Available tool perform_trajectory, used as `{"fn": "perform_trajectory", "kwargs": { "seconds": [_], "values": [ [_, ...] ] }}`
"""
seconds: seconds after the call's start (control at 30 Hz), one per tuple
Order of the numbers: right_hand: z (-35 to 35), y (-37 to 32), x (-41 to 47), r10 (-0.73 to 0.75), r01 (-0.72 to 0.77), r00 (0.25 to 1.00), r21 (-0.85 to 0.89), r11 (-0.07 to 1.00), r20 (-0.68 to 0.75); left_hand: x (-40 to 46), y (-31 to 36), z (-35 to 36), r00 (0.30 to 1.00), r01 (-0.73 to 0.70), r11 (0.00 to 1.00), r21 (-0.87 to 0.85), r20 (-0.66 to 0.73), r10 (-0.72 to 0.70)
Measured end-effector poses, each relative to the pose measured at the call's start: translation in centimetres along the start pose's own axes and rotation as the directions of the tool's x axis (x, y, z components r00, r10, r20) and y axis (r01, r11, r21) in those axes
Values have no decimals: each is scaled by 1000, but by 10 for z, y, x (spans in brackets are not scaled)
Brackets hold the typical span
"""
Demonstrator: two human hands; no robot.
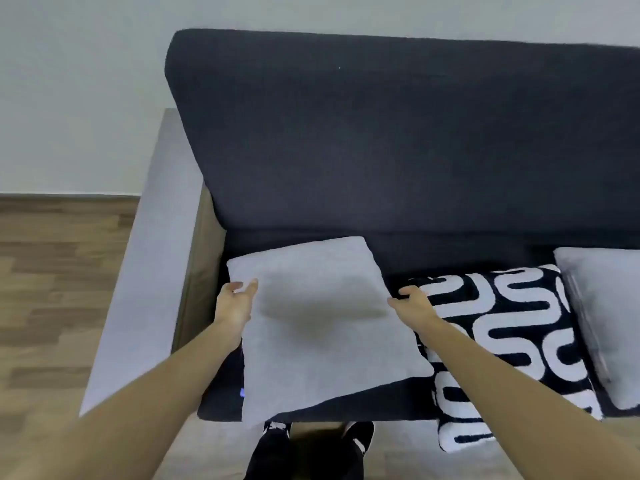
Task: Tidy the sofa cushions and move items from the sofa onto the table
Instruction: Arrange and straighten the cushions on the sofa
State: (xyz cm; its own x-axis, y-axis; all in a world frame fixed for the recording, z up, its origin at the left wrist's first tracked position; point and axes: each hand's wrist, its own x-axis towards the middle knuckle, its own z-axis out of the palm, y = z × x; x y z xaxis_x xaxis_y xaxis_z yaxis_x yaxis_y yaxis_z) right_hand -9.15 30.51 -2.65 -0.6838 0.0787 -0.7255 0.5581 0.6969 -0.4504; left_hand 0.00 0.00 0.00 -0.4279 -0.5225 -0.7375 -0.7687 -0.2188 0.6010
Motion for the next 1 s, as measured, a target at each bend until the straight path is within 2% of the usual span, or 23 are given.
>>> {"fn": "perform_trajectory", "kwargs": {
  "seconds": [0.13,0.33,0.5,0.7,1.0],
  "values": [
    [13,2,41,20,-19,1000,-9,1000,5,38,-21,3,998,12,997,75,-62,-7],
    [39,12,86,72,-72,997,-12,997,37,77,-64,10,996,84,993,88,34,-87],
    [49,16,104,107,-110,992,39,993,65,94,-82,13,991,129,991,41,17,-129],
    [50,10,99,163,-186,978,195,963,129,93,-84,11,991,135,984,-117,17,-134],
    [16,-9,50,90,-111,993,321,940,80,56,-30,-9,996,-43,974,-224,71,60]
  ]
}}
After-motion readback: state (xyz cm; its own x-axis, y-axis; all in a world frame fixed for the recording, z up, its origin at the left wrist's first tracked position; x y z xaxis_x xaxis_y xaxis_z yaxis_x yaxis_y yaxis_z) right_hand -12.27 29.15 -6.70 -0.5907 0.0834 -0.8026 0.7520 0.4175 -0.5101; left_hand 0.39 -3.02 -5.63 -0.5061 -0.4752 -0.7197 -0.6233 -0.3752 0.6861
